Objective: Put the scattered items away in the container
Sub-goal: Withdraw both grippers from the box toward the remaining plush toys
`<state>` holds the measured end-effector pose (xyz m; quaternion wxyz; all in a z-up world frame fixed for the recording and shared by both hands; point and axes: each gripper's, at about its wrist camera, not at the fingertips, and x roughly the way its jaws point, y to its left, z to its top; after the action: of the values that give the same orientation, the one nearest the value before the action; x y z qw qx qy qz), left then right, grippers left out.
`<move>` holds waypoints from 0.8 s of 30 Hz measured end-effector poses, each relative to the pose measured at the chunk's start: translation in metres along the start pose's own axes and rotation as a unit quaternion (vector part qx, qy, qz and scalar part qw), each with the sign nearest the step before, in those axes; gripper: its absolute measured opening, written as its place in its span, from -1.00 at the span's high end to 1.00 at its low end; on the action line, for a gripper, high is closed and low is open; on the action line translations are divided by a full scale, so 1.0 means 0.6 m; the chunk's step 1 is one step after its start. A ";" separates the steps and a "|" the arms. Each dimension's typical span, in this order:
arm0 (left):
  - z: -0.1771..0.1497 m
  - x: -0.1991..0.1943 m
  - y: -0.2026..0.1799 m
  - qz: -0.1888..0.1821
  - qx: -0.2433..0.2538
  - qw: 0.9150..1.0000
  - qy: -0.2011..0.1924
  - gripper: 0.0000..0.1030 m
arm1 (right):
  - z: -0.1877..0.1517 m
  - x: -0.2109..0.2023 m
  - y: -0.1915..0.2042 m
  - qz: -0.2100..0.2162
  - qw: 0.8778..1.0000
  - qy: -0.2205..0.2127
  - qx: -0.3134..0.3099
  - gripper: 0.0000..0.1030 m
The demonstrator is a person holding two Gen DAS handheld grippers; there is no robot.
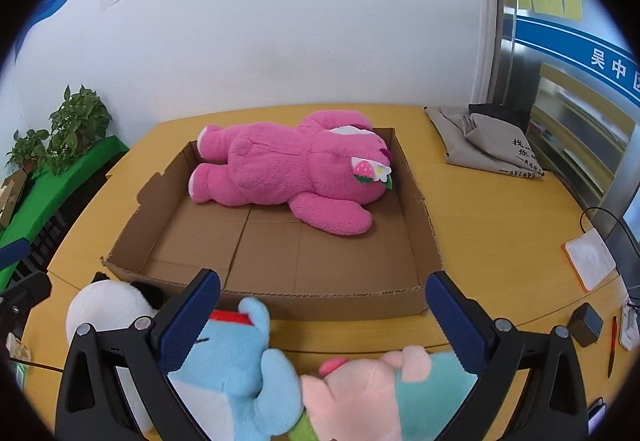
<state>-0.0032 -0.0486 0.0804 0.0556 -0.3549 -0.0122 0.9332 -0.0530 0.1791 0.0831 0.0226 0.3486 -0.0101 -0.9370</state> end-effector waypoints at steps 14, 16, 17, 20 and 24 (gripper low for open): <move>-0.052 -0.009 0.005 -0.011 -0.031 0.999 0.011 -1.00 | -0.022 -0.039 0.020 -0.011 1.000 -0.007 -0.022 -1.00; -0.053 -0.009 0.007 -0.011 -0.032 0.999 0.012 -1.00 | -0.022 -0.039 0.020 -0.011 1.000 -0.008 -0.021 -1.00; -0.053 -0.009 0.008 -0.013 -0.033 0.999 0.013 -1.00 | -0.023 -0.038 0.020 -0.009 1.000 -0.007 -0.019 -1.00; -0.055 -0.008 0.012 -0.018 -0.036 0.999 0.016 -1.00 | -0.027 -0.035 0.021 -0.004 1.000 -0.001 -0.017 -1.00; -0.058 -0.008 0.019 -0.020 -0.041 0.999 0.019 -1.00 | -0.031 -0.030 0.021 -0.004 1.000 0.005 -0.016 -1.00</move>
<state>0.0224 -0.0609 0.0573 0.0600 -0.3738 -0.0561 0.9239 -0.0271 0.1673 0.0813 0.0249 0.3525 0.0064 -0.9354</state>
